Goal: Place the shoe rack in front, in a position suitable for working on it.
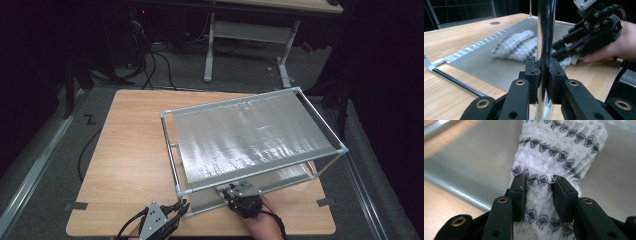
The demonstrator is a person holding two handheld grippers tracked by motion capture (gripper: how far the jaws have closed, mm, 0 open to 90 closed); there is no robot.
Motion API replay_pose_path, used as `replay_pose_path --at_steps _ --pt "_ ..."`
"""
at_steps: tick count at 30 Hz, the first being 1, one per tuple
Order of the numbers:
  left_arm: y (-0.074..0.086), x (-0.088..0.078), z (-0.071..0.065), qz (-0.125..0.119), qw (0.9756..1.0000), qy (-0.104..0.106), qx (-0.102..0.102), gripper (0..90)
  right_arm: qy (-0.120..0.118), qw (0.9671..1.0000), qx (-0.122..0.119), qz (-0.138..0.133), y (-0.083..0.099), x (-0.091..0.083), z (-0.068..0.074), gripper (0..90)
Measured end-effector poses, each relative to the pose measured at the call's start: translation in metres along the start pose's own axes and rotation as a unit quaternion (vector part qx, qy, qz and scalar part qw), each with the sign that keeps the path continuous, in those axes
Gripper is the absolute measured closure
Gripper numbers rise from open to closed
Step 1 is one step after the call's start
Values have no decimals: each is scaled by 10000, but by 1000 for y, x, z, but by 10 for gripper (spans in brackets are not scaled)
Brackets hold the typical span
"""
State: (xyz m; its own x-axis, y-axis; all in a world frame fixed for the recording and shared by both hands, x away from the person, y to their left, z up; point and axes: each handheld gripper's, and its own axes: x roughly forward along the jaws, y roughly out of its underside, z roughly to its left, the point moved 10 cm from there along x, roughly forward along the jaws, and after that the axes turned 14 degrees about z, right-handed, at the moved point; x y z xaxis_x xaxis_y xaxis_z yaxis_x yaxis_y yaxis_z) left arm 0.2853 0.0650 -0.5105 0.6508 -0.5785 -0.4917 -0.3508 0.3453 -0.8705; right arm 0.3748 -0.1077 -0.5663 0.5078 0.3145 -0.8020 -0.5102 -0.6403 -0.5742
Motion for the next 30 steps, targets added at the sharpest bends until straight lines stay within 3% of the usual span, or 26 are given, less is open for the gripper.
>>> replay_pose_path --at_steps 5,9,10,11,13,19,23,24,25,30 --pt "0 0 0 -1 10000 4 -2 806 336 9987 365 108 17 -4 -42 638" --pt "0 0 0 9 10000 -12 -17 805 542 9951 816 150 30 -6 -76 638" --pt "0 0 0 7 10000 -17 -20 805 650 9928 998 162 37 -7 -91 638" --pt "0 0 0 9 10000 -12 -21 805 650 9928 998 162 37 -7 -91 638" --pt "0 1 0 10 10000 -7 -22 805 731 9897 1214 205 44 -9 -104 638" --pt "0 1 0 5 10000 -19 -36 805 1055 9834 1457 246 60 -15 -140 639" --pt "-1 1 0 16 10000 -33 -40 805 1275 9762 1740 247 75 -21 -169 646" --pt "-1 1 0 18 10000 -34 -38 805 1314 9715 1963 215 83 -24 -184 648" --pt "-1 1 0 21 10000 -34 -34 805 1314 9715 1963 215 83 -24 -184 648" --pt "-1 1 0 16 10000 -26 -30 805 1629 9599 2273 216 103 -35 -214 652"
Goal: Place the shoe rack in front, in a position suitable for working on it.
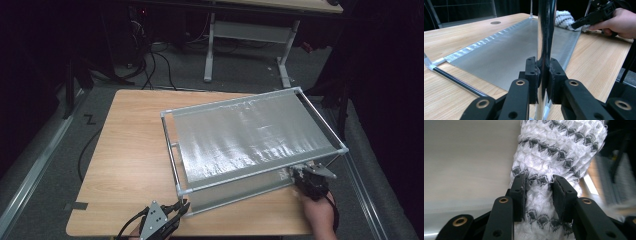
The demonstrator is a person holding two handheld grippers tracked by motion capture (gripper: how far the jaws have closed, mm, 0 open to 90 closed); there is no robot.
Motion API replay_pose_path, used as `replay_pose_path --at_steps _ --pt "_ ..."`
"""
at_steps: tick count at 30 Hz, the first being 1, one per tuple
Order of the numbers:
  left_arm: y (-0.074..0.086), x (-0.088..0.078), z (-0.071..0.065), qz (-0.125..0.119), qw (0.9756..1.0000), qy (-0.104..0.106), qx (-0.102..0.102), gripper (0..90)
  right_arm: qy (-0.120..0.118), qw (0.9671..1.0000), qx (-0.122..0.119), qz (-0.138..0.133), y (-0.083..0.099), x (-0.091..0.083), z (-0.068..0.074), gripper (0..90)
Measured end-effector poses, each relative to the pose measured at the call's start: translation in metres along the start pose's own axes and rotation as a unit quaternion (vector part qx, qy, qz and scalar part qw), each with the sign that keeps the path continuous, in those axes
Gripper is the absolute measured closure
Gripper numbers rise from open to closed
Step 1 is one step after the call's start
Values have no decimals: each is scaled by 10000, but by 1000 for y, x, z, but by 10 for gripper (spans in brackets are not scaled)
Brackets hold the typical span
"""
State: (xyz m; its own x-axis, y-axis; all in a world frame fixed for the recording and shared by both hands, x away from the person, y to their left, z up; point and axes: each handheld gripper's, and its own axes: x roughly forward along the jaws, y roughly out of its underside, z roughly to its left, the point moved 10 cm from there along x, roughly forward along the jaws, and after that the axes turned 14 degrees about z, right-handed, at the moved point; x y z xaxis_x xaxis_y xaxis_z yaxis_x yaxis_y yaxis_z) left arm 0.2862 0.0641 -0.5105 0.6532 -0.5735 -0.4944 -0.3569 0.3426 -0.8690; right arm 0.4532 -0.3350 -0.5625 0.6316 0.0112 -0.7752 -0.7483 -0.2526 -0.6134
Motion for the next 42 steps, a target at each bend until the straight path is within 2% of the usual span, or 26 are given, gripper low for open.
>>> replay_pose_path --at_steps 3,4,5,14,18,28,30,35,40,42 --pt "0 0 0 2 10000 -1 -2 805 108 9998 166 -16 3 -1 -15 659" --pt "0 0 0 4 10000 -2 2 805 98 9994 321 22 4 -1 -17 661" --pt "0 0 0 5 10000 -2 5 805 143 9995 294 -15 3 -1 -21 662" --pt "0 0 0 -11 10000 -5 16 805 94 9992 393 -33 4 0 -21 649" --pt "0 0 0 -15 10000 -2 25 805 -74 9989 466 -31 4 2 -20 641" --pt "0 1 0 -40 10000 3 34 805 -146 9989 452 -22 3 2 -16 637" --pt "0 1 0 -43 10000 8 32 805 -146 9988 461 -9 3 1 -13 636" --pt "0 1 0 -48 10000 29 31 804 -215 9994 276 -33 2 0 -1 635" --pt "0 1 0 -42 10000 24 43 804 -390 9992 84 -15 1 -1 18 635" --pt "0 1 0 -41 10000 30 45 804 -477 9988 -85 -18 -1 -2 30 635"
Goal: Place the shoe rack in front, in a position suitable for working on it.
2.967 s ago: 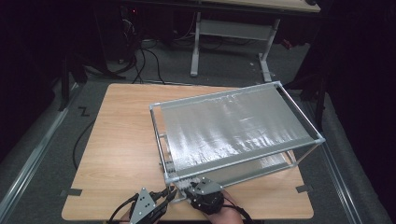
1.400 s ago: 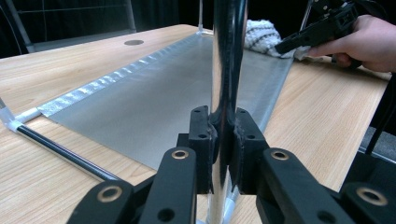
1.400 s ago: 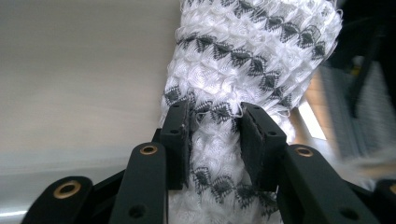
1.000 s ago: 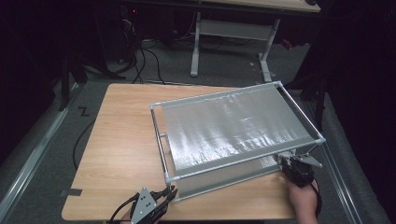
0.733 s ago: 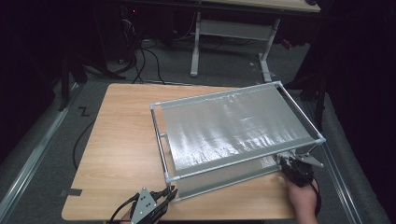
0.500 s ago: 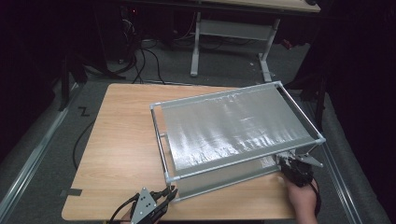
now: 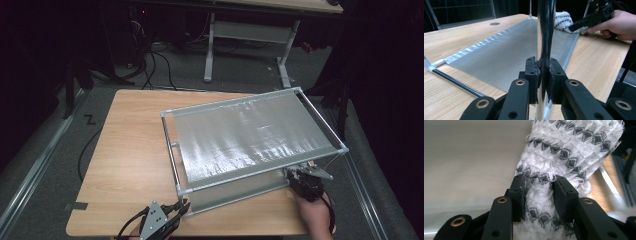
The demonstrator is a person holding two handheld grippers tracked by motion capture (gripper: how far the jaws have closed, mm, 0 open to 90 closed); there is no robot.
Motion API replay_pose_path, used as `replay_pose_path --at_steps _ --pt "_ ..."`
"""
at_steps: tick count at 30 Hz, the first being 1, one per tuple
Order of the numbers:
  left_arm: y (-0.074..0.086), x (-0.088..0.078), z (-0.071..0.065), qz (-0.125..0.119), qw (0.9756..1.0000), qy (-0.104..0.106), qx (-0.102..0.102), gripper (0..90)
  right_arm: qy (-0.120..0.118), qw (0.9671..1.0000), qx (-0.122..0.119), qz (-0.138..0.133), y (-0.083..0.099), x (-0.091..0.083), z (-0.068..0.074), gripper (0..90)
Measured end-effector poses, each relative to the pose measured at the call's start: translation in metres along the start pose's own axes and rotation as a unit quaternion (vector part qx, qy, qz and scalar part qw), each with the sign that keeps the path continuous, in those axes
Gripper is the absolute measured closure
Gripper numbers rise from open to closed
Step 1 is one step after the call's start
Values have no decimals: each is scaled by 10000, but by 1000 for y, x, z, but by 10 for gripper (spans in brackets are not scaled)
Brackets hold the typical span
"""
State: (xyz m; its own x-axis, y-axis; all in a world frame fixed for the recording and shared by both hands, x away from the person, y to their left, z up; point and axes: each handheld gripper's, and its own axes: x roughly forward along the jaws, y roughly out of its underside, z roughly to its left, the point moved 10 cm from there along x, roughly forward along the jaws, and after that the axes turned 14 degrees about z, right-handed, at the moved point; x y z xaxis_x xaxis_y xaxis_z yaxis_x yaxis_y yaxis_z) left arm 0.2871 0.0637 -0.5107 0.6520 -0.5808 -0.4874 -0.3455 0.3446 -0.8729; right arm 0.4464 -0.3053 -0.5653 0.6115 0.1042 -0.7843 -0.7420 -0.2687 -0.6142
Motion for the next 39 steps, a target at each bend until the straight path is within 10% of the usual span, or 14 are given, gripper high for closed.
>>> replay_pose_path --at_steps 10,27,39 --pt "0 0 0 14 10000 13 13 804 -509 9952 -830 48 -6 -1 78 635" --pt "0 0 0 46 10000 26 24 804 -1381 9752 -1728 -40 -6 -11 195 632" --pt "0 0 0 47 10000 22 32 804 -1934 9526 -2347 -88 3 -28 269 633"
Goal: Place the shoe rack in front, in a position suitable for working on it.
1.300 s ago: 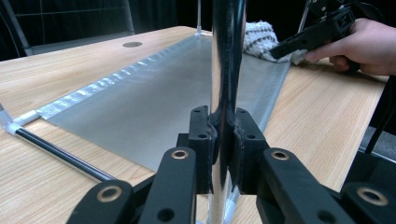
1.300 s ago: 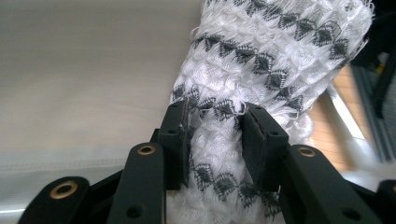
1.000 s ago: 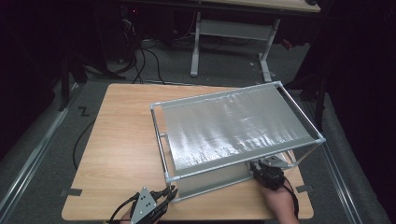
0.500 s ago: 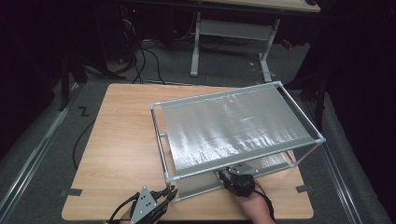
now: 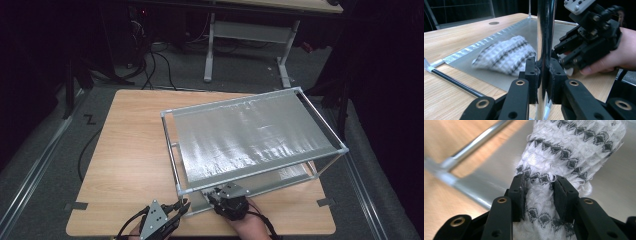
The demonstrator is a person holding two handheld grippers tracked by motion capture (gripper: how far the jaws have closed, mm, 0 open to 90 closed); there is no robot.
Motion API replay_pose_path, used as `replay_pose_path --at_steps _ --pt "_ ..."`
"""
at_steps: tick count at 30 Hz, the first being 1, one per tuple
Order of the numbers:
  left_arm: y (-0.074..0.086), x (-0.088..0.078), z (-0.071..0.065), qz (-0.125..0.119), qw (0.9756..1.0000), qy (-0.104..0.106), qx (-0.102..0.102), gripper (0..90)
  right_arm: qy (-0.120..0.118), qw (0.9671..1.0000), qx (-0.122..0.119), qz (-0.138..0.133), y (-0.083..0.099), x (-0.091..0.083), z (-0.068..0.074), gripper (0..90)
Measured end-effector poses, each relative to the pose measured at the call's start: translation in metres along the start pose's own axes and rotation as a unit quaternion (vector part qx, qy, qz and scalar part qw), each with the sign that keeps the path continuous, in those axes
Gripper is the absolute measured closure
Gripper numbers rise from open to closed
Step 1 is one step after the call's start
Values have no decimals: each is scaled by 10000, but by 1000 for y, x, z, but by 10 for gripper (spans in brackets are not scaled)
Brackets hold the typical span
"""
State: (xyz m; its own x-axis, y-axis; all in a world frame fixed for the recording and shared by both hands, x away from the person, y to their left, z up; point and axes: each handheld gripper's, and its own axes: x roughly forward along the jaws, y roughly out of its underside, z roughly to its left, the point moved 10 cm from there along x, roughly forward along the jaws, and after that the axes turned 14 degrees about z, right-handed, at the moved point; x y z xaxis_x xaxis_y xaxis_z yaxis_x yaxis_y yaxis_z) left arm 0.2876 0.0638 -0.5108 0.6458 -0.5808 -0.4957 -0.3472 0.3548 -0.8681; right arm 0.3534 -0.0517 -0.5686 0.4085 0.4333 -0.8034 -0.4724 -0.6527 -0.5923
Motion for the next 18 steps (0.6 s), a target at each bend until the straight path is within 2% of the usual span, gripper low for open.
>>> replay_pose_path --at_steps 2,6,9,12,15,18 --pt "0 0 0 -4 10000 1 0 804 -101 9999 -128 -28 -3 0 11 632" --pt "0 0 0 -5 10000 0 9 804 -306 9993 -229 -42 -7 0 30 635" --pt "0 0 0 -6 10000 0 9 804 -415 9984 -371 -123 -9 -1 38 635" --pt "0 0 0 -8 10000 -4 7 804 -539 9977 -379 -135 -9 -2 41 617" --pt "0 0 0 -1 10000 -8 7 804 -552 9979 -310 -153 -10 -4 42 521" --pt "0 0 0 3 10000 -11 6 804 -516 9979 -285 -272 -14 -6 43 373"
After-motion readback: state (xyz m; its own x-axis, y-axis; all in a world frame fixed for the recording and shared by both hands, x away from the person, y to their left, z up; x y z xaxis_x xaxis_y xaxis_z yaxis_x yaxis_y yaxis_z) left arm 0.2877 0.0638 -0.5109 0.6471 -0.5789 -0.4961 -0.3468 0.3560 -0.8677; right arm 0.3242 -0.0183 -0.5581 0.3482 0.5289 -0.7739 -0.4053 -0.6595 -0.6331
